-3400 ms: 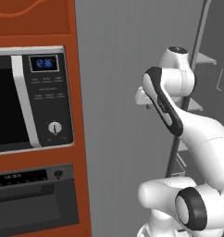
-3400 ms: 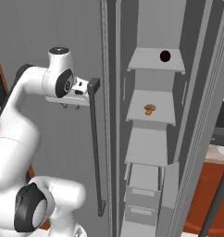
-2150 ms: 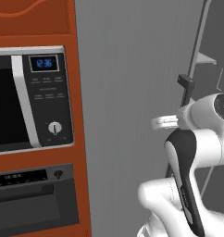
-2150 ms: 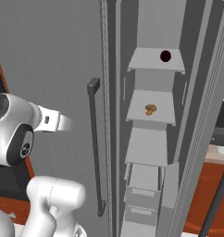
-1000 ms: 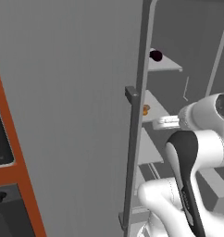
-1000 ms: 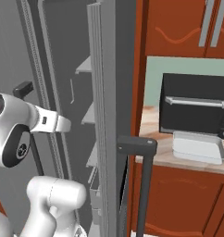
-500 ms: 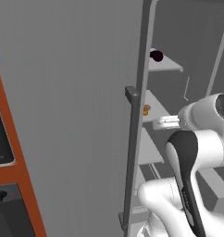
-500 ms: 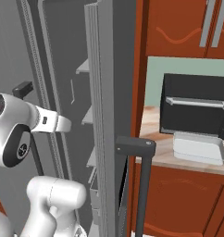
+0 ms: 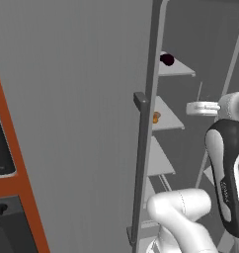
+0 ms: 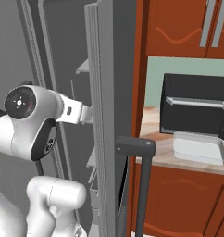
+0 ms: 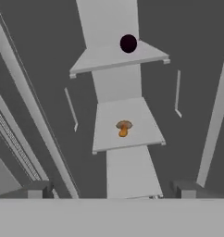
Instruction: Take the eggplant and mushroom out of the freezer and place them in the tupperware container on the counter. Then put the tupperware containing the vegetables back in the freezer.
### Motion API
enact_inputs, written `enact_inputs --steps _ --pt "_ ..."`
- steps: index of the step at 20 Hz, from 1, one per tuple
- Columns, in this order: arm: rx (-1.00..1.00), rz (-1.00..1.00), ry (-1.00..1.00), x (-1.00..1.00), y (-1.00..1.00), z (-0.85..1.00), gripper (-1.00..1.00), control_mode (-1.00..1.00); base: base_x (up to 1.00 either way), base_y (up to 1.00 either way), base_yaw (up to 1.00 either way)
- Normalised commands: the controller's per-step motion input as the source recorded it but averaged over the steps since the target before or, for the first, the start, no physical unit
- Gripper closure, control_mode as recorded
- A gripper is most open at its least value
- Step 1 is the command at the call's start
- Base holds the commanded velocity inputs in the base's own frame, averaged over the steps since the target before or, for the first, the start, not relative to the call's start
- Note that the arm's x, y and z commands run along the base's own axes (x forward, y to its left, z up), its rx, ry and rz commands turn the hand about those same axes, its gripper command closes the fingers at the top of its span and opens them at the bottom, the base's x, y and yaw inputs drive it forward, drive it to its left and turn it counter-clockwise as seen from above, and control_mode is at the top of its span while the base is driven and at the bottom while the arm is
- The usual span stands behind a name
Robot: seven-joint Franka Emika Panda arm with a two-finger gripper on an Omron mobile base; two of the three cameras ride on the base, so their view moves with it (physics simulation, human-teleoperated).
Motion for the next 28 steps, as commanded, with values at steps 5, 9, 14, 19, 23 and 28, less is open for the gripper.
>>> enact_inputs --steps 5,9,14,19,23,28 --pt "0.01 -0.01 -0.08 0.51 -0.10 0.49 -1.00 -1.00 0.00 0.00 0.00" --pt "-0.02 -0.08 -0.04 0.72 0.00 0.33 -1.00 -1.00 0.00 0.00 0.00" --pt "-0.05 -0.08 0.00 0.78 0.00 0.20 -1.00 -1.00 0.00 0.00 0.00" --pt "-0.07 -0.05 0.00 0.71 -0.02 0.18 -1.00 -1.00 0.00 0.00 0.00" --pt "-0.01 0.00 0.00 0.73 -0.14 0.24 -1.00 -1.00 0.00 0.00 0.00" --pt "0.00 0.00 0.01 0.81 -0.17 0.13 -1.00 -1.00 0.00 0.00 0.00"
